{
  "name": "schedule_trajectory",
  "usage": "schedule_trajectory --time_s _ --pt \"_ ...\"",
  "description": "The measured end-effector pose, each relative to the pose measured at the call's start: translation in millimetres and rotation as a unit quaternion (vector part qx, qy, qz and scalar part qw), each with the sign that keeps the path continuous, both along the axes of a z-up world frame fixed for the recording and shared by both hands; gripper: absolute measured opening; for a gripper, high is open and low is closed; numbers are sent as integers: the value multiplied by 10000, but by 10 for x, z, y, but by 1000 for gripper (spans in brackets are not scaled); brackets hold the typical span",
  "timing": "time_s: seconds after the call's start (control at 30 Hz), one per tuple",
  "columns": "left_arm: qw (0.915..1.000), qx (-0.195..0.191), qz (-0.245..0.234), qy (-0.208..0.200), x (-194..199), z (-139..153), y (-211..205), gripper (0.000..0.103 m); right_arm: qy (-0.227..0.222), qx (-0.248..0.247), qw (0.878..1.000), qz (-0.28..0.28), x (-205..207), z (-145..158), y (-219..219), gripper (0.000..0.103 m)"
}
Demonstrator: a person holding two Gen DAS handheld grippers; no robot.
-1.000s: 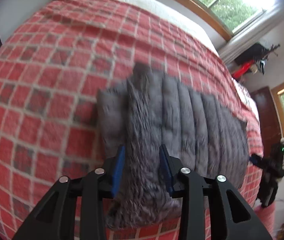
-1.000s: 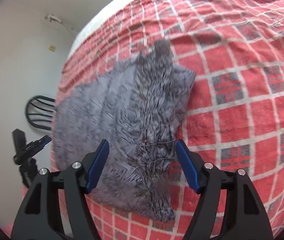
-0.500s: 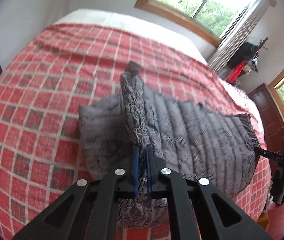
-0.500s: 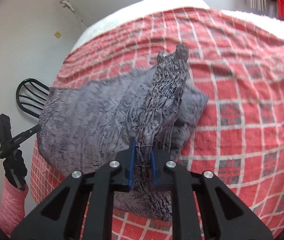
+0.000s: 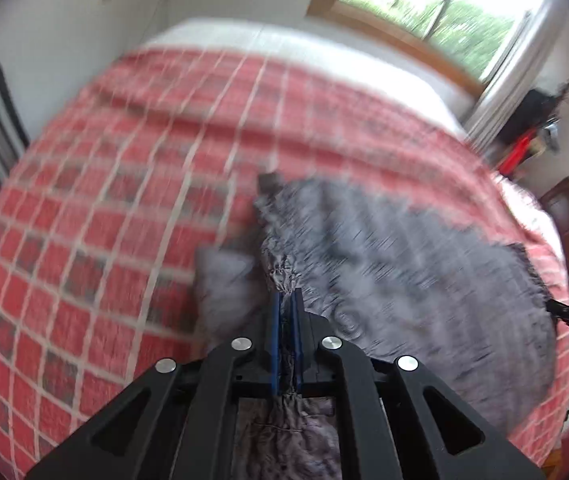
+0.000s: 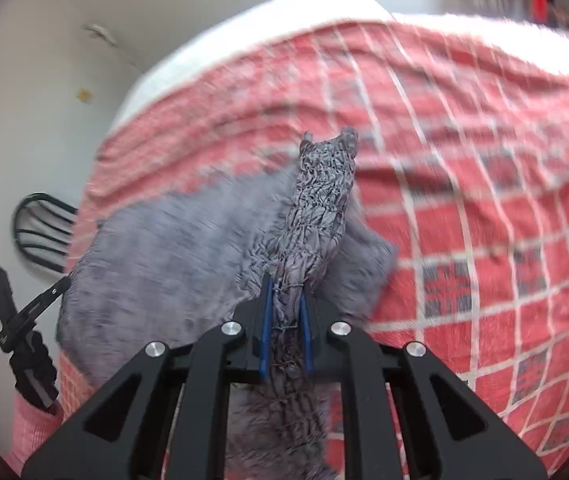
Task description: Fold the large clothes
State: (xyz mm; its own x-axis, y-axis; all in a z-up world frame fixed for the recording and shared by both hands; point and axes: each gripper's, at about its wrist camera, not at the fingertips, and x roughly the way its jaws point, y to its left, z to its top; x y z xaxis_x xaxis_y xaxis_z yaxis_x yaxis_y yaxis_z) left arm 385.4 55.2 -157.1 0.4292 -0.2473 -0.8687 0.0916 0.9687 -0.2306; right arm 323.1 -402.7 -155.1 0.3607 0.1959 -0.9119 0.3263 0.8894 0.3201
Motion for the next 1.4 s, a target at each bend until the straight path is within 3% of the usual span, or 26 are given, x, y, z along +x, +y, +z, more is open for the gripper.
schedule_trajectory --time_s 0.13,0.27,0.37,0.57,0.73,0.87,1.1,1.3,1.4 --pt "9996 41 -28 263 -46 -345 60 8 133 273 9995 -89 -102 -346 -33 16" --pt "9994 207 -15 289 -58 -374 15 9 122 315 9993 -180 -145 -380 -34 18" --pt "9986 452 17 289 -74 -281 -27 12 143 157 9996 -182 -164 -291 -6 24" --pt "9973 698 193 -96 -277 126 -10 16 -102 -231 9997 -37 -317 91 147 25" --pt "9982 556 31 -234 -447 403 -151 17 -389 -298 9986 210 -423 413 381 28" --pt "9978 591 -180 -244 -609 522 -372 26 -439 -466 9972 393 -485 549 613 37" --pt "9942 817 -622 -320 -930 531 -698 39 -355 -730 9948 613 -620 506 974 37" --pt "9925 916 -783 -219 -1099 360 -825 42 -280 -1021 9901 927 -700 370 1250 37" --pt "9922 948 -806 -118 -1135 239 -834 42 -157 -905 9906 1013 -714 233 1302 37"
